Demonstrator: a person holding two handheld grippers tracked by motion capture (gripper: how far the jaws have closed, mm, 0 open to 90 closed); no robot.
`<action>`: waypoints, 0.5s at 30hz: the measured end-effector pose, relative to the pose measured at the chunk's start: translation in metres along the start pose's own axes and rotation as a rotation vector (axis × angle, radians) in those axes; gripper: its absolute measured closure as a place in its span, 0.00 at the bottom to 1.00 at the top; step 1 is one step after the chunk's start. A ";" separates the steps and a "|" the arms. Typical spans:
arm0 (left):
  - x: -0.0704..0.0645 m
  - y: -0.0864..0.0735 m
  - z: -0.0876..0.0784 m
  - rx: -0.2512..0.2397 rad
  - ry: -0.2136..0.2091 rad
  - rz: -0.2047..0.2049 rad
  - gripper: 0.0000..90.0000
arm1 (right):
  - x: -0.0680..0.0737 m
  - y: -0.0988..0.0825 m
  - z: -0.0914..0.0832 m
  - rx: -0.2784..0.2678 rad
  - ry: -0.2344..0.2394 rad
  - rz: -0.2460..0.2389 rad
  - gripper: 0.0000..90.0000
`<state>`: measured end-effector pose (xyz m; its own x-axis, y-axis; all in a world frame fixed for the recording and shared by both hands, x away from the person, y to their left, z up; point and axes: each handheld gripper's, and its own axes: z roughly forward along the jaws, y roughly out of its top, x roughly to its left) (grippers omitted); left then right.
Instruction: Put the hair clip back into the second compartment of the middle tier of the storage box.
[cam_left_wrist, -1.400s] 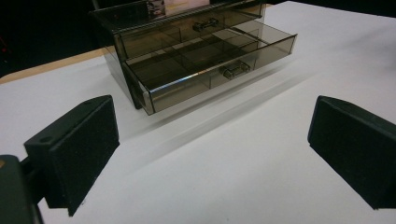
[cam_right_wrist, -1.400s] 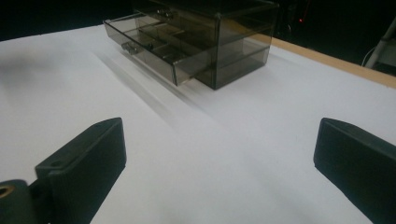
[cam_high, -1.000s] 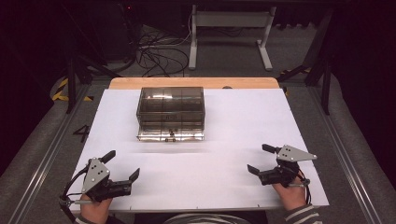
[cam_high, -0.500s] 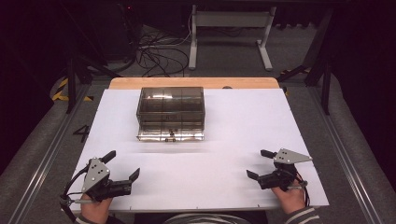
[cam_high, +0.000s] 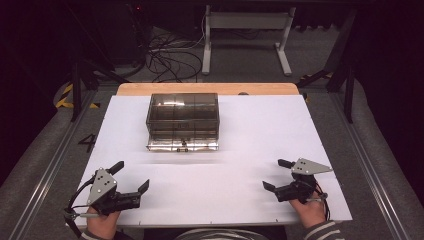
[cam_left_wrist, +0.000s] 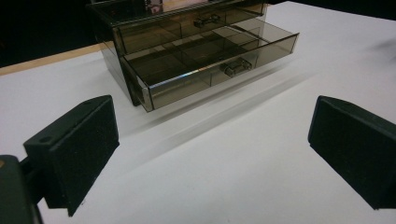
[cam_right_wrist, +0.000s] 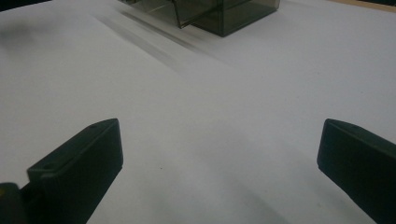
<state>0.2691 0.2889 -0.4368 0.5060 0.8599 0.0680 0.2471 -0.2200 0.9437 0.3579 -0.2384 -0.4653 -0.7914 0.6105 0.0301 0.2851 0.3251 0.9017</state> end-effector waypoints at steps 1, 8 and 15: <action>0.000 0.000 0.000 -0.003 0.001 -0.002 0.03 | 0.000 0.000 0.000 0.000 -0.001 -0.002 0.01; -0.001 0.000 0.000 0.002 0.002 0.001 0.03 | 0.001 0.001 -0.001 -0.008 0.013 -0.015 0.00; 0.000 0.000 0.000 0.004 0.000 -0.002 0.03 | 0.002 0.002 -0.001 -0.013 0.013 -0.026 0.00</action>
<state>0.2696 0.2888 -0.4368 0.5055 0.8603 0.0666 0.2509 -0.2203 0.9426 0.3561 -0.2374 -0.4627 -0.8055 0.5925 0.0122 0.2574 0.3313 0.9077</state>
